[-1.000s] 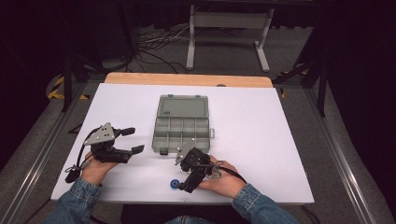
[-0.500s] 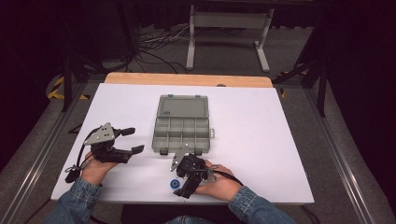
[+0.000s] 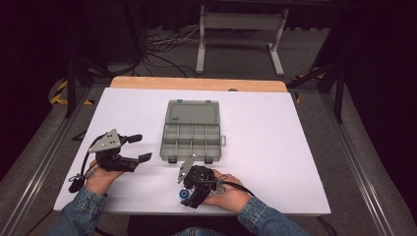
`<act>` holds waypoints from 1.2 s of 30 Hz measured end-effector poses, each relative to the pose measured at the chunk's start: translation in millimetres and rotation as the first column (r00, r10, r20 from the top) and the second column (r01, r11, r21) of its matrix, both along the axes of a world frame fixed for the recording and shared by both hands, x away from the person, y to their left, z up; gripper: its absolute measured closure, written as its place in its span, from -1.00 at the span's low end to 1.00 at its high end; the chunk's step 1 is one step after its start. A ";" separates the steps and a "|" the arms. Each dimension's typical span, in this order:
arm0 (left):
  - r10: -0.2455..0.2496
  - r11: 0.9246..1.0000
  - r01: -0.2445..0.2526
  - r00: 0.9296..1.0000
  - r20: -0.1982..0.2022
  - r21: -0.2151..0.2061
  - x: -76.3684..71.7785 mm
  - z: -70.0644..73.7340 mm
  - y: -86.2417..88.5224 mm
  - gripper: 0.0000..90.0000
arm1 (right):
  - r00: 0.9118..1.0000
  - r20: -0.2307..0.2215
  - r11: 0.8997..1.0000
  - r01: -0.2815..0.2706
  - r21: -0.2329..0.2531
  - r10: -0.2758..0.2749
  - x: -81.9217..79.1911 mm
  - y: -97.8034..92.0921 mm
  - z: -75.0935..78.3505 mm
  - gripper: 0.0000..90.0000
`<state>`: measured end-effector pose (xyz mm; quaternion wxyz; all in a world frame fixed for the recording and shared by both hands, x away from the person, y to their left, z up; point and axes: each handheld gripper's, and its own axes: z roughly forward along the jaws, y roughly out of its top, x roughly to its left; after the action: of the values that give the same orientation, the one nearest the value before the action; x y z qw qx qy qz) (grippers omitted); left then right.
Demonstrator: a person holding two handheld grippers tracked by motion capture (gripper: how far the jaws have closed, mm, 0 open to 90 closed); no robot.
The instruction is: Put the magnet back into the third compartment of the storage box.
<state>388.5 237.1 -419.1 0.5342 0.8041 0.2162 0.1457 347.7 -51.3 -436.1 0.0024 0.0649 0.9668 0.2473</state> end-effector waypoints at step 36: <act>0.003 1.000 -0.003 1.000 -0.001 0.000 0.0 -0.2 0.2 -0.49 | 0.998 0.043 0.999 -0.041 0.024 0.040 -1.2 -3.5 14.9 0.40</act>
<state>388.6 237.3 -419.3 0.5340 0.8039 0.2174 0.1461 346.5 -54.8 -421.2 0.0171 0.0400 0.9644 0.2607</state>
